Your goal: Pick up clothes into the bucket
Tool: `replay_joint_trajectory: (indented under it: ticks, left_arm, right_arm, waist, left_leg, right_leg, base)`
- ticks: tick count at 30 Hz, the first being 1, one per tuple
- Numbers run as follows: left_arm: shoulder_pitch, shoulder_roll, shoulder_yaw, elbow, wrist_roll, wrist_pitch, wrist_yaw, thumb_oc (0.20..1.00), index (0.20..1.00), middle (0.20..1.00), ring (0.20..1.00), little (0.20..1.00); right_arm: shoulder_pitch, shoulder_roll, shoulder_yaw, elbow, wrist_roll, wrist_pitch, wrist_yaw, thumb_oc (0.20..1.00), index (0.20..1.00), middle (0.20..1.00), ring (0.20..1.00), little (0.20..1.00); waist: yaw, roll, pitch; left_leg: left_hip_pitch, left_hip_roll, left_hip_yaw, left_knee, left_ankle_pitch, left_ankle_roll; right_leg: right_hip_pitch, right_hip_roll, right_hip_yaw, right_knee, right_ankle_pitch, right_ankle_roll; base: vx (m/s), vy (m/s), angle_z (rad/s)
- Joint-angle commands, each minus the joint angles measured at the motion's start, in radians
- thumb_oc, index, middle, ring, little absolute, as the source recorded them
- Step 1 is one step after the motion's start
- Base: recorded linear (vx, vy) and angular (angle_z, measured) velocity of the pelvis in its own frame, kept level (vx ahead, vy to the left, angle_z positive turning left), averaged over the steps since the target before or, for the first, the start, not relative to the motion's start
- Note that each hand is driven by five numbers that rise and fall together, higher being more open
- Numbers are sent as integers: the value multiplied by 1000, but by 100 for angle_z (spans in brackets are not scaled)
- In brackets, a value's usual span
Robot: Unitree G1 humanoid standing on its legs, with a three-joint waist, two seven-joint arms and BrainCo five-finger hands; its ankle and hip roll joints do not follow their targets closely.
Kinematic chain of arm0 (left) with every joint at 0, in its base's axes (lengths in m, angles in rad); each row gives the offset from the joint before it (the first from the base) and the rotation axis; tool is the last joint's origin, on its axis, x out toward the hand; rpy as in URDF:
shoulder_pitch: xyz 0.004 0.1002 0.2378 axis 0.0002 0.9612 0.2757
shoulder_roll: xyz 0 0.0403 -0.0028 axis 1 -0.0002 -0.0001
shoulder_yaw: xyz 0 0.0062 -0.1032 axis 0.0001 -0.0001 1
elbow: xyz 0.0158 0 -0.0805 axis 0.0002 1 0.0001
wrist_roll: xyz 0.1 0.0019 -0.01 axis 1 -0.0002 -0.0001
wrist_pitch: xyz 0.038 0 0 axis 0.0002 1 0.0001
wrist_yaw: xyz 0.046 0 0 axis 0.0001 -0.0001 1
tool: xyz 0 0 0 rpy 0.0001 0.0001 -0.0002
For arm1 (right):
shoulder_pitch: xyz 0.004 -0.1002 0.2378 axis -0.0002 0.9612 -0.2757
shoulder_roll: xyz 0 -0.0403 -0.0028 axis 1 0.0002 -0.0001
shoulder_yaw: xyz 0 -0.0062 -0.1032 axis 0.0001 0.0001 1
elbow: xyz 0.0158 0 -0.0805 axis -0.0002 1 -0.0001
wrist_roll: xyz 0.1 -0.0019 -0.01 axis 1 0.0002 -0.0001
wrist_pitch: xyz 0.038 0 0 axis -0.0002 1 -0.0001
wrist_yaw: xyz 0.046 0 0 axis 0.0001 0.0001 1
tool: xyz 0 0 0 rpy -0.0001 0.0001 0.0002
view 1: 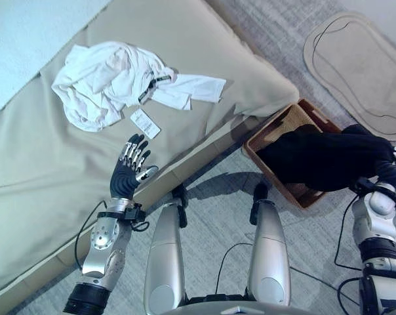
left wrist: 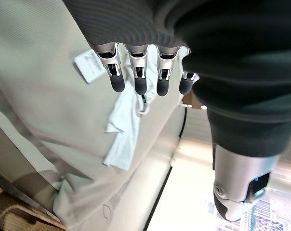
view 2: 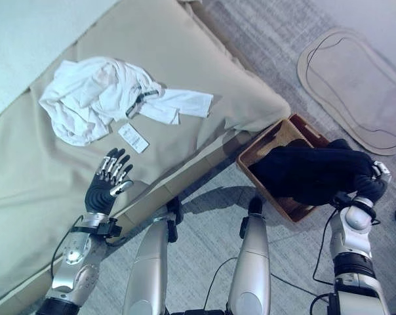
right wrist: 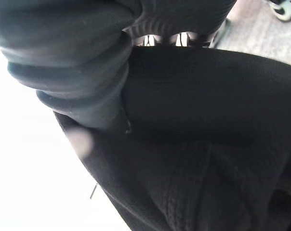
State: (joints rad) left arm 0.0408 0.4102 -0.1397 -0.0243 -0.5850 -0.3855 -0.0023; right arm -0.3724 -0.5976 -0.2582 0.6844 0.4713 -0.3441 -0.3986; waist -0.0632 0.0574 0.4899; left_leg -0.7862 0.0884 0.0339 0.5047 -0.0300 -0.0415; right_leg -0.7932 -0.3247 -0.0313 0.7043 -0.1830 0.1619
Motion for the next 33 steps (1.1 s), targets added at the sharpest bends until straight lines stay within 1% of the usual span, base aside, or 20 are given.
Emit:
replay_joint_trajectory:
  ticks: [1, 3, 4, 6, 9, 11, 13, 14, 18, 20, 22, 23, 26, 27, 30, 33]
  left_arm:
    - [40, 16, -11, -78, -54, -73, 9, 1000, 1000, 1000, 1000, 1000]
    - [41, 20, -12, -86, -56, -76, 10, 1000, 1000, 1000, 1000, 1000]
    - [35, 23, -21, -94, -55, -78, 17, 1000, 1000, 1000, 1000, 1000]
    - [26, 25, -31, -101, -53, -87, 29, 1000, 1000, 1000, 1000, 1000]
    - [19, 24, -39, -121, -49, -97, 45, 1000, 1000, 1000, 1000, 1000]
    - [8, 22, -44, -128, -38, -103, 63, 1000, 1000, 1000, 1000, 1000]
    - [4, 23, -46, -133, -33, -107, 72, 1000, 1000, 1000, 1000, 1000]
    - [7, 20, -46, -134, -24, -115, 87, 1000, 1000, 1000, 1000, 1000]
    - [13, 26, -62, -130, -21, -126, 104, 1000, 1000, 1000, 1000, 1000]
    - [12, 30, -65, -127, -19, -128, 109, 1000, 1000, 1000, 1000, 1000]
    - [3, 41, -77, -120, -14, -130, 118, 1000, 1000, 1000, 1000, 1000]
    - [0, 44, -78, -120, -15, -130, 121, 1000, 1000, 1000, 1000, 1000]
    - [-2, 46, -79, -122, -16, -131, 125, 1000, 1000, 1000, 1000, 1000]
    - [-4, 46, -80, -120, -18, -132, 128, 1000, 1000, 1000, 1000, 1000]
    - [-4, 49, -82, -117, -20, -130, 126, 1000, 1000, 1000, 1000, 1000]
    - [0, 53, -79, -109, -26, -129, 121, 1000, 1000, 1000, 1000, 1000]
  right_arm:
    - [-68, -112, 32, 39, -18, -79, -48, 200, 200, 200, 200, 200]
    - [-73, -116, 44, 35, -26, -78, -53, 200, 200, 200, 200, 200]
    - [-76, -113, 64, 28, -46, -71, -54, 200, 200, 200, 200, 200]
    - [-100, -111, 105, 57, -70, -58, -55, 200, 200, 200, 200, 200]
    - [-110, -90, 158, 89, -101, -42, -48, 200, 200, 200, 200, 200]
    - [-123, -55, 191, 129, -100, -35, -43, 200, 200, 200, 200, 200]
    - [-128, -45, 200, 141, -105, -28, -45, 200, 200, 200, 200, 200]
    - [-121, -13, 208, 153, -108, -23, -47, 200, 200, 200, 200, 200]
    - [-135, 23, 200, 306, -80, -2, -54, 200, 200, 200, 200, 200]
    - [-146, 23, 203, 342, -74, 3, -54, 200, 200, 200, 200, 200]
    - [-166, 20, 207, 441, -63, 25, -52, 200, 200, 200, 200, 200]
    - [-174, 15, 201, 463, -54, 25, -57, 200, 200, 200, 200, 200]
    - [-181, 7, 182, 479, -22, 19, -58, 200, 200, 200, 200, 200]
    - [-182, -3, 151, 488, 27, 5, -63, 200, 200, 200, 200, 200]
    - [-189, -22, 146, 480, 38, 0, -64, 200, 200, 200, 200, 200]
    - [-202, -71, 138, 457, 42, -9, -76, 200, 200, 200, 200, 200]
  waist:
    - [-1, 10, -99]
    - [-1, 12, -103]
    - [0, 16, -102]
    - [2, 25, -101]
    - [4, 32, -96]
    - [5, 38, -92]
    - [5, 41, -91]
    - [4, 45, -87]
    - [13, 58, -95]
    - [16, 60, -99]
    - [22, 64, -105]
    - [23, 65, -108]
    - [24, 67, -115]
    - [26, 67, -123]
    - [27, 68, -128]
    - [28, 68, -136]
  left_leg:
    - [-77, -25, 27, 168, -128, 8]
    - [-97, -25, 30, 179, -131, 10]
    - [-115, -25, 20, 208, -169, 5]
    - [-157, -27, 18, 242, -182, 9]
    - [-201, -31, 16, 271, -187, 13]
    - [-232, -35, 13, 293, -191, 15]
    - [-243, -37, 15, 299, -192, 17]
    - [-263, -41, 16, 314, -195, 18]
    - [-309, -55, 11, 345, -203, 22]
    - [-320, -56, 12, 353, -205, 23]
    - [-330, -59, 16, 358, -205, 24]
    - [-331, -59, 14, 358, -205, 24]
    - [-332, -61, 15, 354, -204, 24]
    - [-329, -61, 15, 344, -202, 24]
    - [-324, -60, 15, 331, -198, 24]
    - [-313, -59, 19, 299, -190, 23]
  right_leg:
    - [-96, 46, -32, -87, 149, -26]
    - [-120, 48, -23, -74, 147, -27]
    - [-141, 56, -9, -45, 111, -23]
    - [-180, 60, -1, -13, 101, -25]
    - [-228, 59, 7, 19, 95, -30]
    - [-259, 59, 14, 42, 89, -32]
    - [-268, 57, 15, 51, 86, -34]
    - [-291, 55, 22, 71, 82, -38]
    - [-338, 53, 30, 108, 70, -42]
    - [-349, 53, 33, 118, 67, -42]
    - [-359, 48, 35, 123, 65, -41]
    - [-362, 47, 36, 123, 64, -41]
    - [-365, 48, 39, 120, 64, -42]
    - [-366, 49, 40, 115, 64, -41]
    - [-362, 50, 41, 105, 67, -39]
    - [-358, 51, 42, 80, 75, -37]
  base:
    - [0, 0, 0]
    - [35, -2, -2]
    - [66, -14, -7]
    - [25, -15, -8]
    - [-4, -2, -2]
    - [1, 3, 4]
    - [0, 0, 0]
    - [0, 0, 0]
    - [21, 10, 8]
    - [13, 16, 8]
    - [0, 0, 0]
    - [0, 0, 0]
    - [0, 0, 0]
    - [0, 0, 0]
    - [0, 0, 0]
    - [0, 0, 0]
